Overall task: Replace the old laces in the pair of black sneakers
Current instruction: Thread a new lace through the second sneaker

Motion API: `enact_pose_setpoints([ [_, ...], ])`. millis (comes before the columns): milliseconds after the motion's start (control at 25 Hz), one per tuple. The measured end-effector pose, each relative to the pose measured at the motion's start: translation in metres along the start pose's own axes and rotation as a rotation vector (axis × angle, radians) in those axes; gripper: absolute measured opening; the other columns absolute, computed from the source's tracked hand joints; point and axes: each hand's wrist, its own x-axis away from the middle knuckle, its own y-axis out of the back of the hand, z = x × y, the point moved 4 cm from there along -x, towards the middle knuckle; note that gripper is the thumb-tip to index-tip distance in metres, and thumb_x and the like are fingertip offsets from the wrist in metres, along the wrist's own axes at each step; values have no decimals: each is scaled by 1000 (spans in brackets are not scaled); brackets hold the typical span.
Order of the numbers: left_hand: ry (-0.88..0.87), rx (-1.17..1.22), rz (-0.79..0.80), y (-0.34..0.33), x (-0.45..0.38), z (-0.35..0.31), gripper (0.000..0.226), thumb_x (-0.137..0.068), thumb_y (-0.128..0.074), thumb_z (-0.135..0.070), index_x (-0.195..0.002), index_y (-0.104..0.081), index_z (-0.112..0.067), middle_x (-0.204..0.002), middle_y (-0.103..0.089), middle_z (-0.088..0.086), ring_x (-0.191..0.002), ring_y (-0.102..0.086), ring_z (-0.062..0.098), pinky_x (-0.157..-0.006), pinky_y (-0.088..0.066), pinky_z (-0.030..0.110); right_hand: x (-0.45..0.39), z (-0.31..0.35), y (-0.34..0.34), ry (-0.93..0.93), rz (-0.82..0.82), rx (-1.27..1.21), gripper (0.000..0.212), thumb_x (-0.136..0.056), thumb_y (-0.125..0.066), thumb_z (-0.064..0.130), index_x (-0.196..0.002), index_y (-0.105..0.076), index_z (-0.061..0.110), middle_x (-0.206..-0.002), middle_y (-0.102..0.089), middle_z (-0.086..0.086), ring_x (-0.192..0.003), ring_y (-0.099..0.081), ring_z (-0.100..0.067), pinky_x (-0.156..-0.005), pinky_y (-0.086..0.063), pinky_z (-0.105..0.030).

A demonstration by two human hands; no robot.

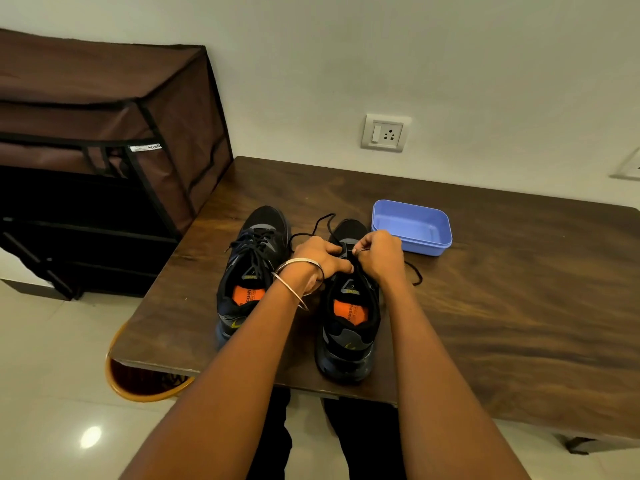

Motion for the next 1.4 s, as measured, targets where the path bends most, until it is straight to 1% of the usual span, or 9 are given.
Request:
enact_pose_setpoints([
  [240, 24, 152, 22, 2, -2, 7, 51, -77, -75, -14, -126, -63, -21, -111, -68, 13, -82, -59, 22, -63, -53, 36, -7, -1, -16, -57, -27, 55, 19, -88, -61, 15, -82, -74, 2, -89, -70, -16, -88, -65, -30, -66, -51, -33],
  [440, 45, 179, 58, 2, -2, 10, 57, -72, -78, -15, -126, -63, -23, -109, -68, 9, -96, -66, 28, -77, -59, 48, -2, -8, -23, -242, -28, -193, 23, -85, -64, 14, -63, -69, 15, -84, -72, -9, -90, -65, -27, -82, -56, -46],
  [600, 52, 216, 126, 4, -6, 13, 57, -75, -78, -13, -128, -60, -24, -114, -65, 6, -103, -65, 27, -78, -59, 44, -9, -16, -35, -398, -18, -281, 8, -77, -66, 20, -73, -73, 16, -89, -71, -5, -97, -63, -29, -90, -52, -52],
  [960, 65, 199, 134, 2, -10, 14, 66, -69, -82, -15, -130, -58, -24, -114, -63, 5, -107, -63, 29, -81, -58, 46, -19, -28, -47, -426, 131, -384, 8, -63, -66, 16, -62, -73, 14, -81, -73, -9, -92, -66, -33, -87, -55, -54],
  [1080, 84, 240, 112, -1, -11, 15, 77, -53, -83, -21, -126, -61, -26, -115, -66, 8, -105, -65, 28, -81, -58, 50, -39, -48, -62, -428, 178, -447, 37, -46, -56, 21, -75, -75, 9, -84, -72, -14, -91, -67, -37, -85, -56, -55],
  [1160, 78, 232, 118, 0, -11, 15, 79, -50, -84, -25, -126, -61, -26, -117, -65, 8, -105, -64, 27, -80, -58, 48, -37, -49, -61, -421, 166, -450, 19, -57, -63, 19, -69, -76, 14, -83, -74, -12, -94, -67, -37, -87, -56, -55],
  [1200, 60, 208, 129, 1, -10, 14, 75, -56, -87, -26, -126, -60, -25, -119, -64, 5, -105, -63, 25, -79, -59, 43, -33, -46, -58, -420, 141, -446, 10, -64, -67, 15, -64, -76, 17, -82, -74, -10, -95, -67, -36, -89, -55, -56],
  [1320, -11, 115, 94, 7, -8, 11, 48, -82, -75, -36, -126, -61, -23, -110, -64, 3, -94, -61, 20, -69, -55, 33, -15, -31, -43, -437, 89, -485, 24, -80, -73, 7, -59, -72, 19, -84, -74, -10, -94, -68, -32, -89, -56, -52],
  [1400, -34, 78, -26, 9, -12, 11, 26, -91, -63, -38, -110, -70, -22, -92, -67, 4, -78, -64, 20, -69, -55, 33, -9, -25, -38, -444, 84, -539, 18, -81, -77, 9, -66, -73, 17, -85, -74, -12, -92, -69, -30, -88, -57, -48],
])
